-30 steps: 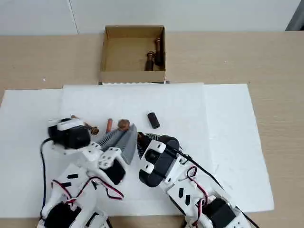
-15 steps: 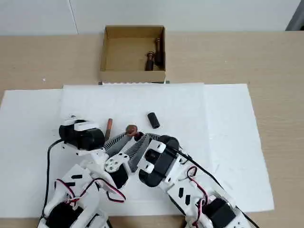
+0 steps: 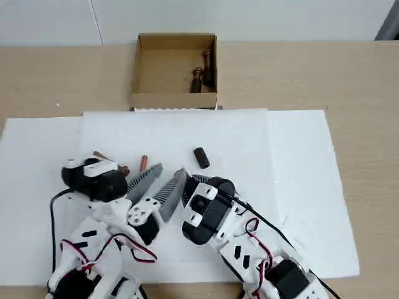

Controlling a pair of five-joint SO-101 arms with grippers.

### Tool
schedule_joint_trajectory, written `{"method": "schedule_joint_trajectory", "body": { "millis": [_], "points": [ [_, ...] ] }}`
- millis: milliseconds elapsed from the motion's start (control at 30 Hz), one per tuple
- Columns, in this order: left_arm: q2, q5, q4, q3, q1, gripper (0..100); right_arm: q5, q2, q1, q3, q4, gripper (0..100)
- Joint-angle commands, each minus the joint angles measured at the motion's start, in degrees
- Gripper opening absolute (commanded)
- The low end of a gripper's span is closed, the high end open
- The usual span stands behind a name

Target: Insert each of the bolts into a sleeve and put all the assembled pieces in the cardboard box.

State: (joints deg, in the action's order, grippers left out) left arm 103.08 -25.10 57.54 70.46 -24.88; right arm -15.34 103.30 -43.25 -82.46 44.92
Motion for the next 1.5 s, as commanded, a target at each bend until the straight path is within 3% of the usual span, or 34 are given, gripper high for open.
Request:
{"method": "schedule_joint_trajectory", "body": {
  "millis": [0, 67, 267, 467, 733, 933, 1300, 1467],
  "points": [
    [0.2, 1.9, 0.1, -3.5, 2.5, 9, 0.2, 0.5, 1.0, 0.8, -1.7, 0.2],
    [0.3, 2.9, 0.1, -3.9, 2.9, 0, 2.8, 0.5, 2.6, 0.8, -2.1, 0.2],
    [0.5, 9.6, 5.0, -1.4, 3.6, 1, 9.4, -0.3, 12.2, 2.1, -1.7, 0.2],
    [0.4, 18.0, 6.6, 6.6, 13.6, 1, 14.4, -3.1, 18.5, 7.9, 2.3, 0.2],
    [0.6, 19.1, 6.3, 15.7, 17.0, 1, 21.8, -32.7, 21.9, 30.7, 3.0, 0.2],
    [0.6, 19.2, 6.2, 19.5, 17.1, 1, 20.9, -59.5, 23.0, 50.8, -2.0, 0.3],
    [0.6, 19.5, 3.2, 22.5, 17.1, 1, 8.6, -100.9, 23.2, 89.3, -6.6, 0.3],
    [0.6, 24.3, 3.1, 22.6, 17.1, 1, 1.5, -117.6, 23.2, 105.7, -6.6, 0.3]
  ]
}}
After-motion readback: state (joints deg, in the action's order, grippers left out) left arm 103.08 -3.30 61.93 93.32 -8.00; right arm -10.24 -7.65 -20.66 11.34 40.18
